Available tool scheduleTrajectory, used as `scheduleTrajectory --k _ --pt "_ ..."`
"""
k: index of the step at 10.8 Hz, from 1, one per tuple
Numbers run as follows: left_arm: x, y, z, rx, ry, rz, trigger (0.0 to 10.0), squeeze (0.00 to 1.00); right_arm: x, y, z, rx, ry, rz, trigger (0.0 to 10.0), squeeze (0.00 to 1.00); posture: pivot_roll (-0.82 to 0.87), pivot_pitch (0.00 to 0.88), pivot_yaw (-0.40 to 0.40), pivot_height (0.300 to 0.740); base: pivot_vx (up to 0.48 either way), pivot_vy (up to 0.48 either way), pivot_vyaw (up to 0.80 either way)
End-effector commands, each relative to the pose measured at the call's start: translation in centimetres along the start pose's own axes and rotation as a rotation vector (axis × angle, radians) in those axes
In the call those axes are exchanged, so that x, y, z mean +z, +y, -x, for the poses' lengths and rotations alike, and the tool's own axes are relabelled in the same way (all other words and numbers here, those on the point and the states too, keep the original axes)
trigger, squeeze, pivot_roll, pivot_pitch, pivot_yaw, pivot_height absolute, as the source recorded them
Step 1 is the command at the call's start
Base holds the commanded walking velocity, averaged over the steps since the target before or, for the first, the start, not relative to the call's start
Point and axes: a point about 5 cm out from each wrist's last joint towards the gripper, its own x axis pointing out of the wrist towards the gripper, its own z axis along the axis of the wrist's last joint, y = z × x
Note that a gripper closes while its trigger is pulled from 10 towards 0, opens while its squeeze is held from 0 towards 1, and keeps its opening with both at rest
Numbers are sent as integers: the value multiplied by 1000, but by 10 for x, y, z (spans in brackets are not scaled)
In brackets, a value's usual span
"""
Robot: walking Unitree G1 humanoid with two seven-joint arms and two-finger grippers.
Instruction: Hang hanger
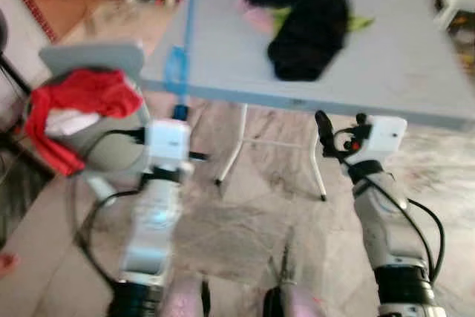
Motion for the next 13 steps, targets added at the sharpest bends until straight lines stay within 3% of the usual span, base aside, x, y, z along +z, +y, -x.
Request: scheduleTrajectory --k 1,8,10,12,13 --pt "-4 7 0 31 39 -6 10000 0 -2 6 1 32 14 -27 10000 0 34 153 0 740 0 319 0" --pt "-12 -2 5 -63 104 59 10000 0 -8 7 0 21 64 -21 10000 0 25 160 -14 740 0 480 0" --pt "-14 -3 6 -94 117 63 10000 0 -8 -2 -2 -104 53 157 10000 0 24 163 -14 740 0 480 0" --pt "-19 -6 10 -137 144 54 10000 0 -9 -6 -1 -115 59 116 10000 0 19 169 -15 740 0 480 0" --pt "-19 -8 10 -147 144 51 10000 0 -8 -7 -1 -118 46 166 10000 0 18 169 -15 740 0 480 0"
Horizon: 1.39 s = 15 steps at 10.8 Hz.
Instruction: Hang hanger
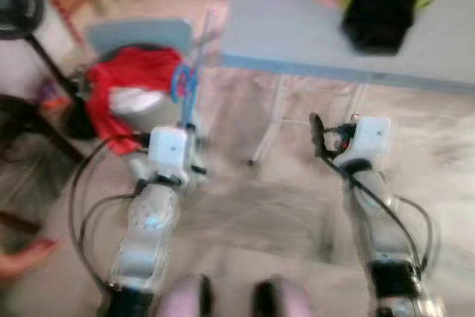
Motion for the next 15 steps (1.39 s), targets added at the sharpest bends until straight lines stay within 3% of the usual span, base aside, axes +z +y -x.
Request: scheduleTrajectory --k 1,2,3,5,7,8,11,12,14,15 --pt "1 2 0 -7 -2 -14 10000 0 3 0 0 -10 -18 16 10000 0 18 169 -15 740 0 480 0" --pt "-3 -1 1 -49 10 -29 10000 0 2 4 0 70 0 -1 10000 0 18 169 -17 740 0 0 0" --pt "-9 -2 6 -181 35 -100 10000 0 3 -1 1 166 -5 104 10000 0 19 175 -16 740 0 0 0" --pt "-39 9 19 -470 220 -214 10000 0 0 -21 9 411 53 304 10000 0 17 179 -18 740 0 0 0" --pt "-58 10 40 -674 336 -260 10000 0 -2 -34 25 671 102 526 10000 0 4 186 -8 740 0 0 0" --pt "-66 5 51 -775 384 -260 10000 0 -1 -43 38 866 172 585 10000 0 -3 189 -8 740 0 0 0" --pt "-72 -7 61 -935 419 -163 10000 0 -1 -46 58 1243 320 590 10000 0 0 189 -13 740 0 0 0" --pt "-71 -8 60 -949 415 -159 10000 0 -3 -40 59 1310 323 635 10000 0 2 188 -12 740 0 0 0" --pt "-71 -10 60 -991 418 -126 10000 0 -10 -22 53 1332 274 675 10000 0 0 184 -8 740 0 0 0" --pt "-74 -14 60 -1050 460 -81 10000 0 -25 -12 52 1403 264 805 10000 0 -6 183 -2 740 0 0 0"
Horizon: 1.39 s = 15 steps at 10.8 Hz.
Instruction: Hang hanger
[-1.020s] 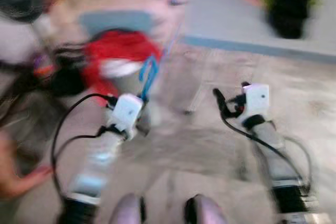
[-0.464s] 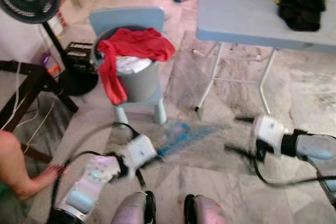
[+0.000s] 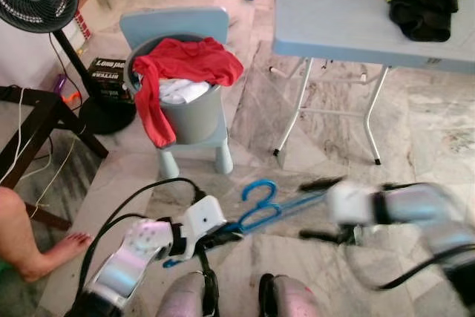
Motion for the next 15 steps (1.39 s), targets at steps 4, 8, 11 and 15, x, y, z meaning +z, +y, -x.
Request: scheduleTrajectory --k 4,8,11,15 --pt "-2 -2 -11 -76 32 -3 10000 0 -1 -2 -9 92 24 74 0 0 -12 179 1 740 0 0 0" --pt "-4 2 -15 -104 54 -21 10000 0 6 -30 -19 151 103 218 0 0 -16 168 12 740 0 0 0" --pt "-5 5 -16 -95 60 -16 10000 0 4 -41 -17 198 151 253 0 0 -5 164 6 740 0 0 0" --pt "-3 5 -16 -107 61 -36 10000 0 -11 -32 -9 275 221 201 0 0 -9 162 12 740 0 0 0"
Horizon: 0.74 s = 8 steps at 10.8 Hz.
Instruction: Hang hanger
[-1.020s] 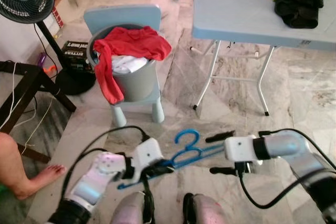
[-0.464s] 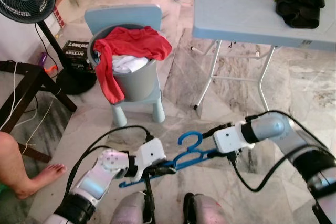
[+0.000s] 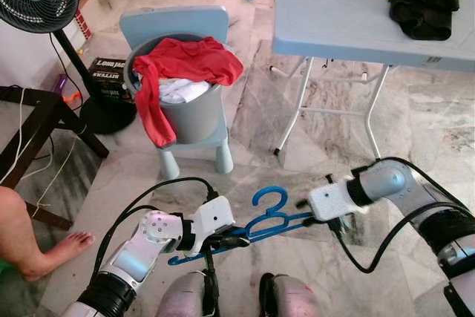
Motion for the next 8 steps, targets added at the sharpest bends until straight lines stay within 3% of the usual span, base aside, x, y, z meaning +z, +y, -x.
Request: scheduleTrajectory --k 1,7,8 --pt "-2 -2 -1 -20 14 -11 10000 0 -2 5 0 43 9 -4 0 0 -9 162 12 740 0 0 0" --pt "-4 -2 -5 -2 16 -16 10000 0 -12 10 3 95 65 -104 0 0 -9 161 5 740 0 0 0" --pt "-4 1 -4 37 6 -49 10000 1000 -12 10 4 81 61 -113 0 0 -10 160 6 740 0 0 0"
